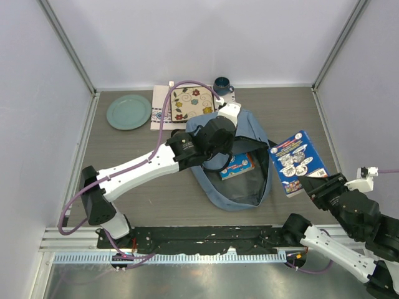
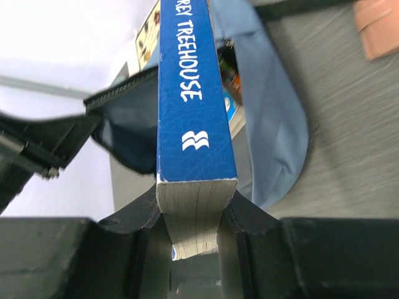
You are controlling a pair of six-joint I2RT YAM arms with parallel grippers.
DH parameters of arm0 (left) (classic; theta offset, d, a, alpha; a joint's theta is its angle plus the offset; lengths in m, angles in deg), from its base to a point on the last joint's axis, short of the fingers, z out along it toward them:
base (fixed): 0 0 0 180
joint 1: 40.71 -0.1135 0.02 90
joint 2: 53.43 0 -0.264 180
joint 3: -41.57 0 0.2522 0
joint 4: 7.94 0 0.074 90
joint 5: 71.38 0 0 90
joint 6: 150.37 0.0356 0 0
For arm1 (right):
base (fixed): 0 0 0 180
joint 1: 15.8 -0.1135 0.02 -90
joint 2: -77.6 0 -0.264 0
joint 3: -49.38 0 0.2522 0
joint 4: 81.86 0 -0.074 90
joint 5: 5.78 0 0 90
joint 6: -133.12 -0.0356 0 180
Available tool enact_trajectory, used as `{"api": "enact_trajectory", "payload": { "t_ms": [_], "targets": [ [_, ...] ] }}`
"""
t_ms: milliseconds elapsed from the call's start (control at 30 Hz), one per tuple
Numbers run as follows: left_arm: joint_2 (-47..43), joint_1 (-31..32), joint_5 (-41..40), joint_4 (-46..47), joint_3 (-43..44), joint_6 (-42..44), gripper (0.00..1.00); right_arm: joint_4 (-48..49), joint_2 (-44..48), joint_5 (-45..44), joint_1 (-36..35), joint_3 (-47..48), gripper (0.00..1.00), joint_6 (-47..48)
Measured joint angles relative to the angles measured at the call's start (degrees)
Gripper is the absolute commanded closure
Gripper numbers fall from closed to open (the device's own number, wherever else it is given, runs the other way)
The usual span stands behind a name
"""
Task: Pack the student bag
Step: Place the book in the student bag.
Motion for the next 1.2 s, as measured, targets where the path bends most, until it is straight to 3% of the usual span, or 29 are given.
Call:
{"api": "enact_trajectory", "payload": {
  "t_ms": [600, 1000, 1200],
  "targets": [
    [0.0, 0.0, -0.5, 0.7, 0.4, -1.5, 1.00, 1.1, -6.0, 24.5, -0.6, 2.5, 0.99, 0.0],
    [-1.7, 0.0, -0.8, 2.0, -0.6, -1.5, 1.00, 19.6, -7.0, 28.3, -0.7, -18.0, 0.99, -4.3],
    [-3.8, 0.0, 0.0, 2.5, -1.9, -1.5, 1.00, 26.6, -7.2, 27.4, -0.7, -23.5, 0.99, -6.1]
  ]
}}
